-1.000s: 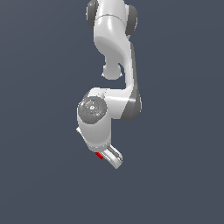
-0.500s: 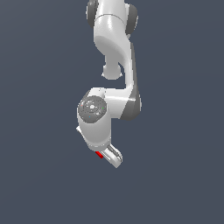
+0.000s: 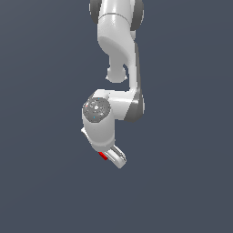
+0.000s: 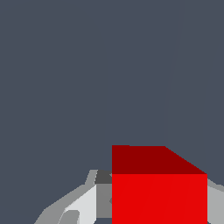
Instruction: Stack the red cube on top of the green cube.
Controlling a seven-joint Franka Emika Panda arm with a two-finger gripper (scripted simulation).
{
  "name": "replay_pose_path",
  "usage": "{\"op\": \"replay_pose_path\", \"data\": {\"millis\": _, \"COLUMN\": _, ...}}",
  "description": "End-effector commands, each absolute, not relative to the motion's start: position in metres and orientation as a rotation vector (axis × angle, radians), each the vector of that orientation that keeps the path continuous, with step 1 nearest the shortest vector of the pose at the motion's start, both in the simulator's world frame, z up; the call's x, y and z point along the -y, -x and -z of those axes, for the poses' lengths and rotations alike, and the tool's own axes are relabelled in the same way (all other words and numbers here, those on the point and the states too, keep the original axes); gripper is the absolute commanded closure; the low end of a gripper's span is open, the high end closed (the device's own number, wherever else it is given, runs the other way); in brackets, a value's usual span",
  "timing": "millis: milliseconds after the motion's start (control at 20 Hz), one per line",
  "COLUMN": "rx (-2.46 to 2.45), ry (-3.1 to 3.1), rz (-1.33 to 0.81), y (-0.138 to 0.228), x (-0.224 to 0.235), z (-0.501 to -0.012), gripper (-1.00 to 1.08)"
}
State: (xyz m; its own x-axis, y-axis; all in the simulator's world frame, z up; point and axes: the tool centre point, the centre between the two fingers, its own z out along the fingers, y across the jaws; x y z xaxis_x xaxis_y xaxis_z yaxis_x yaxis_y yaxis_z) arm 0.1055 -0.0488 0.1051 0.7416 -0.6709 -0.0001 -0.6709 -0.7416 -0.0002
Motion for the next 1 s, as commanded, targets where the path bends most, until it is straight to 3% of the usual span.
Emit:
{"op": "replay_pose_path", "data": {"millis": 0, "rx": -1.129, "ry": 2.931, "rz": 0.001, "y": -0.096, "x": 0.05, "z": -0.1, "gripper": 1.08}}
{"op": "replay_pose_path", "data": {"millis": 950, "rx": -1.129, "ry": 2.932, "rz": 0.001, "y": -0.029, "x": 0.059, "z": -0.061, "gripper": 1.08}}
